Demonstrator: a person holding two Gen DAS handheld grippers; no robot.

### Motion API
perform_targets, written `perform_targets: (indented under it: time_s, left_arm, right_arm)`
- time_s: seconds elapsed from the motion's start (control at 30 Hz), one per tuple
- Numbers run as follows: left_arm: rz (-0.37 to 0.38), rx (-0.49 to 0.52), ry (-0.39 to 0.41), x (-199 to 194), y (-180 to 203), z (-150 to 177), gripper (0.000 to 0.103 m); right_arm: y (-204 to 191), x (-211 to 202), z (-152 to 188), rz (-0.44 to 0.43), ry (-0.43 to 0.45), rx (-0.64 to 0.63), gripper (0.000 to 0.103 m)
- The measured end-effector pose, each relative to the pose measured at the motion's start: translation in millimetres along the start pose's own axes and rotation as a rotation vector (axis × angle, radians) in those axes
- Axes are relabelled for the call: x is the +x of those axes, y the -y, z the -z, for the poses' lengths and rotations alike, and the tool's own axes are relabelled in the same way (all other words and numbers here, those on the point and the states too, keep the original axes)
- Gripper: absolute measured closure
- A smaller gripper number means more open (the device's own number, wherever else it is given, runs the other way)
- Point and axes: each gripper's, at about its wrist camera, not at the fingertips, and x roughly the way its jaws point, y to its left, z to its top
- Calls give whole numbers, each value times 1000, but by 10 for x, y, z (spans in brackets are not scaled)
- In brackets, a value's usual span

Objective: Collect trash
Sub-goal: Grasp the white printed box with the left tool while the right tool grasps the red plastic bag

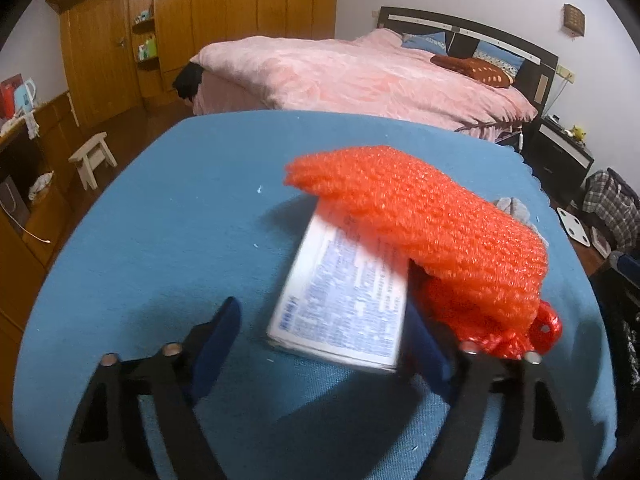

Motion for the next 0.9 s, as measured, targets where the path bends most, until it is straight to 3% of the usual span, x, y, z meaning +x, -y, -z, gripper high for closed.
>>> perform_targets:
  time_s: [0.07, 0.4, 0.6, 0.73, 0.77, 0.83, 0.9]
  left_arm:
    - [3, -3, -3, -12, -10, 8, 42]
    - [-59, -36, 9, -253, -159, 148, 41]
    - [-53, -38, -4, -185, -197, 114, 23]
    - [-43, -27, -23, -61, -163, 53, 23]
    - [-37, -28, -26, -54, -146, 62, 23]
    - [-27, -30, -38, -27, -155, 63, 41]
    - [-6, -46, -47, -24, -186, 81, 43]
  right_arm:
    - [2, 0, 5, -1, 0, -2, 6]
    - [-24, 0, -19, -7, 5, -8, 6]
    - [-61, 7, -14, -10, 0, -16, 6]
    - [-57, 7, -22, -11, -1, -14, 6]
    - [-58, 7, -21, -10, -1, -15, 6]
    - [-57, 7, -22, -11, -2, -14, 6]
    - [-58, 7, -24, -13, -3, -12, 6]
